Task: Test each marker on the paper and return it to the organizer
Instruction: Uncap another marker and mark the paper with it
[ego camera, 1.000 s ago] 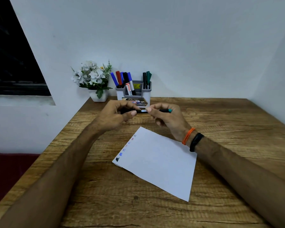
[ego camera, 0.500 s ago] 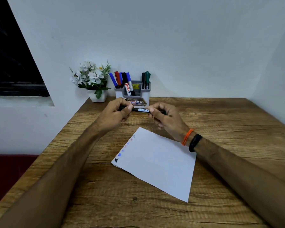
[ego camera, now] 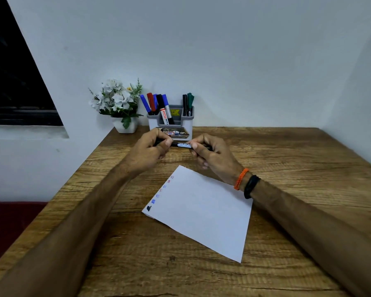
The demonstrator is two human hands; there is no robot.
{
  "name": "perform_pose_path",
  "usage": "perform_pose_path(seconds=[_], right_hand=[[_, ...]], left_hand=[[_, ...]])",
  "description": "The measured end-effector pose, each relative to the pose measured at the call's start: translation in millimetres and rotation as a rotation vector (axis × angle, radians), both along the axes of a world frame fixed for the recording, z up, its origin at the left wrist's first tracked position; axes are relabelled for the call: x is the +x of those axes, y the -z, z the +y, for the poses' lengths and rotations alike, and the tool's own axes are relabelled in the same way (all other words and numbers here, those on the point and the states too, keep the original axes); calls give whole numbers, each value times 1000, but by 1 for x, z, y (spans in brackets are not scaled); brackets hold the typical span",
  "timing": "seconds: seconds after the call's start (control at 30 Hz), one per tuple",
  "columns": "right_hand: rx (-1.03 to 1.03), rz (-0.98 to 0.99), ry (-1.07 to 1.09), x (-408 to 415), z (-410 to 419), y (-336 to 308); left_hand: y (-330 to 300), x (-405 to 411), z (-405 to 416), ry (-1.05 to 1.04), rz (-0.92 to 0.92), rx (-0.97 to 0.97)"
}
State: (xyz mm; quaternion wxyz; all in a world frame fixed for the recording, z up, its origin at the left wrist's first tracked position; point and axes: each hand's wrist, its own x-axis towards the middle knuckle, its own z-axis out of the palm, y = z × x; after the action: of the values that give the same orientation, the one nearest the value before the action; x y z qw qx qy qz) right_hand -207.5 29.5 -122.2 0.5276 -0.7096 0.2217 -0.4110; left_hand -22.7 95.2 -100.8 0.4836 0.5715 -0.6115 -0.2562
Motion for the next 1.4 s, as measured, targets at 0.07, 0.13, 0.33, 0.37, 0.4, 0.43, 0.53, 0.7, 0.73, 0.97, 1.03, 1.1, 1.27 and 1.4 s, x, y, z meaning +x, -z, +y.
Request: perform_pose_path(seconds=[0.07,0.13,0.33,0.37,0.4,0.43,0.53,0.7,0.73,0.97,1.03,1.1,1.27,1.4], right_hand=[[0,14,0,-1,-1,-3],[-4,24,6,-3,-2,-8],[-240,173,144,-1,-3,-14],[-271,195,156,0,-1,-15],[-319,214,163,0,1,-16],[-384,237,165,0,5,-19],[-547,305,138,-1,12,-28],[-669,321,147,-1,16,-34],[-675,323,146,0,16,-33],[-634,328,155,2,5,-33],[-633,338,163,6,-2,-36],[-623,340,175,12,-11,-42],[-639,312,252,39,-36,-61],[-660,266,318,65,-55,-75]], left_hand=[[-4,1,0,3,-9,-19],[-7,1,0,-27,-11,-34],[-12,-3,1,-113,363,-142],[-13,-5,1,-130,388,-156],[-13,-7,2,-140,395,-167],[-13,-9,2,-147,393,-173],[-14,-17,3,-149,366,-194],[-16,-23,3,-153,294,-222],[-16,-23,3,-151,280,-216],[-9,-9,2,-170,178,-156],[0,1,-1,-248,25,-91],[11,12,-4,-337,-197,27],[36,33,-19,-386,-667,169],[42,35,-24,-354,-793,249]])
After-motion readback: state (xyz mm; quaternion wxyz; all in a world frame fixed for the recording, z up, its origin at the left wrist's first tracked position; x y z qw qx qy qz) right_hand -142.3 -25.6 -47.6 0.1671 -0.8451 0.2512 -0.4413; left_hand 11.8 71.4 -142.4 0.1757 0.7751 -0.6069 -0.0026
